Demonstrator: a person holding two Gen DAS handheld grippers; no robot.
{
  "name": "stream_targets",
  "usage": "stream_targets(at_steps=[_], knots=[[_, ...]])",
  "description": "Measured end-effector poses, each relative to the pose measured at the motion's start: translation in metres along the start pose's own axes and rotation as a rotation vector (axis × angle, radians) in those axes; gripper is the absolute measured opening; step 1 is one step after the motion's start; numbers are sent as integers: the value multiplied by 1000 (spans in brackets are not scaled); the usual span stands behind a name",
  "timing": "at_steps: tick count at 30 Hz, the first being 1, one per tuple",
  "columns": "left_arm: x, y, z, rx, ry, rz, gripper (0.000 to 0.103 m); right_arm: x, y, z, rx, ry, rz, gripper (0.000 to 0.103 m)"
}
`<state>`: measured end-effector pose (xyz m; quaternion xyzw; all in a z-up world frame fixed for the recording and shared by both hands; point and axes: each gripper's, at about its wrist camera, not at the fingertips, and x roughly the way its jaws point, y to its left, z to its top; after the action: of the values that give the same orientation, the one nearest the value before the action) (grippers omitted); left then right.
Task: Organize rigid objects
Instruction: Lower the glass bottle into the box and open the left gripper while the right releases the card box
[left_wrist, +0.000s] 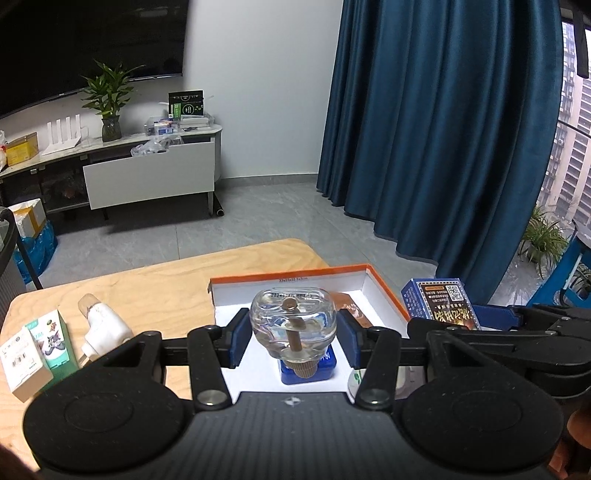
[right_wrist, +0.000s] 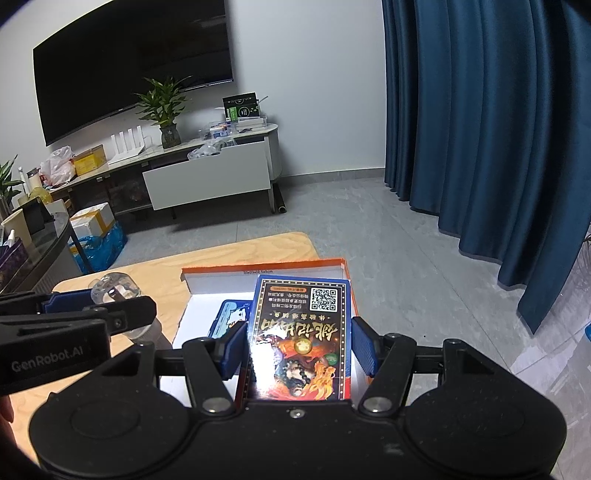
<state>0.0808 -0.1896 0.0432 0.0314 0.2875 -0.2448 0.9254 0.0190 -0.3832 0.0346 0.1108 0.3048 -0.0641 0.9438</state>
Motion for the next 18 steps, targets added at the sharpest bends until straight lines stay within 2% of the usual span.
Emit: stream_targets(at_steps=[8,18], knots=[[8,2,8,-8,-2,2,51,5,0,7,-3,0,-2,72],[23,7,18,-42,28,-9,51,35,-5,29,-7,19,-3,72]])
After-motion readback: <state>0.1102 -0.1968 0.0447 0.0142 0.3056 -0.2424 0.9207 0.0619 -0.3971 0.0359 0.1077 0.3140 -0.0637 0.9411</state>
